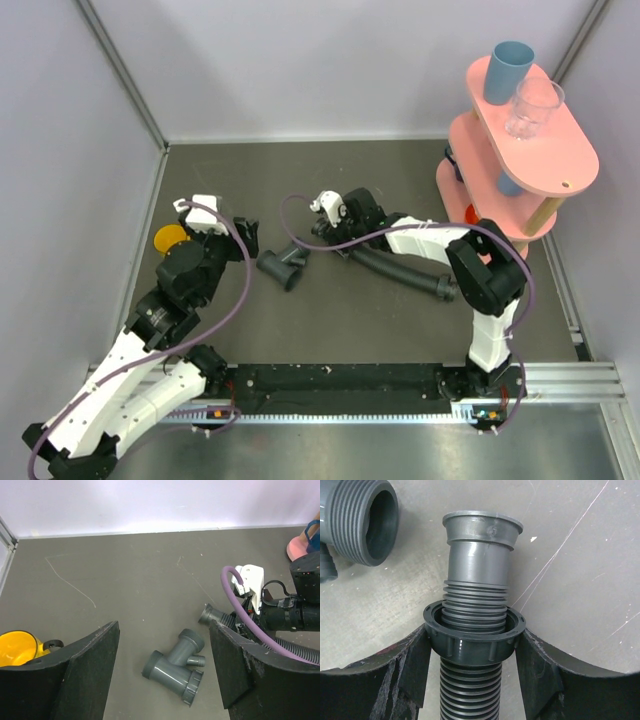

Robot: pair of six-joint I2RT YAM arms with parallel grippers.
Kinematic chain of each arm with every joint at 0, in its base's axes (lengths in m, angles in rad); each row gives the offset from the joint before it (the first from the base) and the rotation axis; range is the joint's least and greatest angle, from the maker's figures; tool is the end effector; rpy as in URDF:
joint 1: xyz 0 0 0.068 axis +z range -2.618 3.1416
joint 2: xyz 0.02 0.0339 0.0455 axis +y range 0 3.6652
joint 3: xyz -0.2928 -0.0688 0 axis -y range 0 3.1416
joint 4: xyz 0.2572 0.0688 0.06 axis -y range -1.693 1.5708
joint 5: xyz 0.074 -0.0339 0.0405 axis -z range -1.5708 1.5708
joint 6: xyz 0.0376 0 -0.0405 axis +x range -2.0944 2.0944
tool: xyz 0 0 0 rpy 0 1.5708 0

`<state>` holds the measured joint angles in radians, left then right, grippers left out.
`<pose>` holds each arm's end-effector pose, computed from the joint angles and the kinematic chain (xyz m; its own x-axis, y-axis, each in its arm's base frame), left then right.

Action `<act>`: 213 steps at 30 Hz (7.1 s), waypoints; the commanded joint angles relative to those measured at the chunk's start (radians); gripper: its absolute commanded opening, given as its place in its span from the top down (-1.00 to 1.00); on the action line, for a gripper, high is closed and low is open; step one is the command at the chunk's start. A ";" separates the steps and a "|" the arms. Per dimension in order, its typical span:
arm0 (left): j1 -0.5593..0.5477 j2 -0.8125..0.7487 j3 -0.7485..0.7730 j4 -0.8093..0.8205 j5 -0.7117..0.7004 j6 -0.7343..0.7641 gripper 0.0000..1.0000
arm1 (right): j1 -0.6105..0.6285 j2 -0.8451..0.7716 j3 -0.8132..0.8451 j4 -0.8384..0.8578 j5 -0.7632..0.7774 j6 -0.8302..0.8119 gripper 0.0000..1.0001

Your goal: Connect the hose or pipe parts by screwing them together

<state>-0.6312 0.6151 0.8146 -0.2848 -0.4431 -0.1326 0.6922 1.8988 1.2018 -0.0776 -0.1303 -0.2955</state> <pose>0.1134 -0.0629 0.3830 -0.0931 -0.0799 -0.9924 0.1775 0.9795 -0.0955 0.3276 0.2779 0.1938 -0.3100 -0.6321 -0.7102 -0.8306 0.5435 -0.1212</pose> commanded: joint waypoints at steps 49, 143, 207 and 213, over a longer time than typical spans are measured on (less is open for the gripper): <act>-0.002 0.360 -0.028 0.165 0.846 -0.475 0.69 | 0.247 -0.784 -0.347 0.233 -0.235 -0.119 0.35; 0.080 0.443 0.067 0.006 1.156 -0.410 1.00 | 0.128 -1.014 -0.705 0.499 -0.302 0.078 -0.74; 0.091 0.327 0.113 -0.066 0.772 -0.456 -0.80 | 0.129 -0.863 -0.651 0.564 -0.203 0.177 0.65; 0.122 0.385 0.103 -0.195 0.387 -0.556 -0.63 | 0.127 -0.918 -0.668 0.533 -0.181 0.159 0.64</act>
<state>-0.5419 0.9600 0.8997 -0.3859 0.2371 -0.6277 0.8268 1.0409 0.5350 0.4408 -0.3302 -0.1165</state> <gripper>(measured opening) 0.825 0.549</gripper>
